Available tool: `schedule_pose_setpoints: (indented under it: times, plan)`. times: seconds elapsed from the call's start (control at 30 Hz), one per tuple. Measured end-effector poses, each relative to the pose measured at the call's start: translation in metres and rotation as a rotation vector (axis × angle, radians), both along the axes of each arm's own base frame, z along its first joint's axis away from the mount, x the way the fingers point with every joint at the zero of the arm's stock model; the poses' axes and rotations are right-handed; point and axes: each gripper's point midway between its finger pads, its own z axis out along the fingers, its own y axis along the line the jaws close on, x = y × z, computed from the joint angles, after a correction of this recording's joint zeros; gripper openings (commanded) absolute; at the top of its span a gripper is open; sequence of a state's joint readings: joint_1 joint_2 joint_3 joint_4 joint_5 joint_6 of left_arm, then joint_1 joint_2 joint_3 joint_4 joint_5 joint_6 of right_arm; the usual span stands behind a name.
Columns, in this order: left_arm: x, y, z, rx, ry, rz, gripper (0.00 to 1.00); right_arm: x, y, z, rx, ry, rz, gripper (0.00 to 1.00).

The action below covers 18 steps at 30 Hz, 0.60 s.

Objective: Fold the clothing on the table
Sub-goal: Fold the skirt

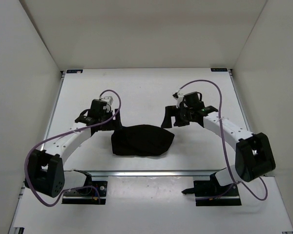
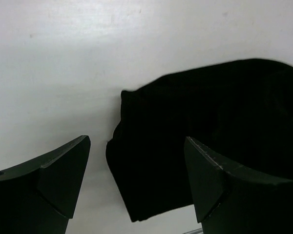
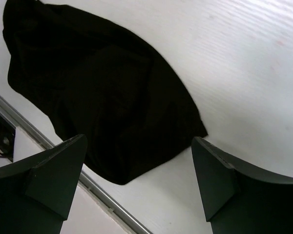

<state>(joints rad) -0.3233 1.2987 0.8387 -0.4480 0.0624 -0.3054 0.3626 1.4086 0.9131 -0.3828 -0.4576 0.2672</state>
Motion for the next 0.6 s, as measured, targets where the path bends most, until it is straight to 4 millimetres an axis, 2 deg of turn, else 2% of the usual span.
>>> schedule_pose_setpoints:
  times: [0.17, 0.3, 0.47, 0.6]
  plan:
    - [-0.028, 0.008, -0.018, -0.005, 0.060, 0.029, 0.85, 0.010, 0.051, 0.017, -0.023, -0.087, 0.158, 0.85]
    - [-0.037, 0.009, -0.025, -0.023, 0.079, 0.046, 0.84, 0.021, 0.088, 0.027, -0.029, -0.149, 0.263, 0.84]
    - [-0.039, 0.006, -0.032, -0.047, 0.092, 0.050, 0.84, 0.044, 0.128, 0.024, -0.048, -0.199, 0.360, 0.84]
    - [-0.033, 0.009, -0.033, -0.048, 0.081, 0.066, 0.83, 0.050, 0.157, 0.015, -0.075, -0.212, 0.443, 0.84]
